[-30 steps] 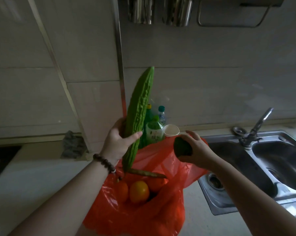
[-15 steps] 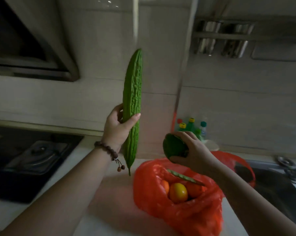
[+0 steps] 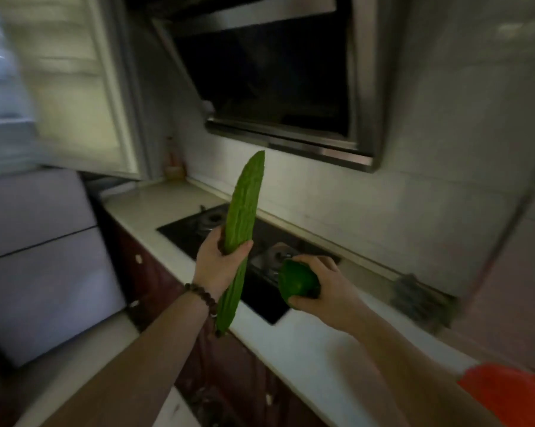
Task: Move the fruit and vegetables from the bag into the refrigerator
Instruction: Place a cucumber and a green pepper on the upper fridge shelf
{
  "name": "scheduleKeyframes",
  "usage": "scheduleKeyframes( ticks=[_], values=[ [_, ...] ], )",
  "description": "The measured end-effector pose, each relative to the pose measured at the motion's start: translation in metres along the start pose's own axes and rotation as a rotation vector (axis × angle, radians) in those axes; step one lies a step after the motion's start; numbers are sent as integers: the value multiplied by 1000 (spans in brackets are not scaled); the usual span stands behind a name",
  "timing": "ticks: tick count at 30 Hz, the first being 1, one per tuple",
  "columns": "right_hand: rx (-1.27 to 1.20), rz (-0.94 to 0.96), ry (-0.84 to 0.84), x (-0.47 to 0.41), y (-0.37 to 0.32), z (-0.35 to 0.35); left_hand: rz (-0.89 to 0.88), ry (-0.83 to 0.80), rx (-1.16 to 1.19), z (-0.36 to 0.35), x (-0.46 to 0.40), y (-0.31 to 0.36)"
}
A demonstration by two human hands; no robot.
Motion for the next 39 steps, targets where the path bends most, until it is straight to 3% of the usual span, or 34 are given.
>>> scheduleKeyframes(
  ticks=[10, 19, 26, 39],
  values=[
    [-114, 263, -258, -208, -110, -134, 112, 392, -72, 219, -28, -73],
    [-218, 501, -389, -413, -204, -193, 170, 751, -185, 385, -111, -80],
    [-247, 613, -486, -532, -283, -243, 180, 880, -241, 484, -159, -89],
    [-223, 713, -388, -736, -458, -361, 137, 880, -253, 724, -274, -137]
  ],
)
Point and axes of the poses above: each hand's wrist, its own x-axis away from the middle knuckle, its own z-axis out of the back of the hand, y = z × x, the point moved 6 cm from there along -x, towards the middle knuckle, and after that the axes turned 10 degrees about -y, right-handed, at the moved point
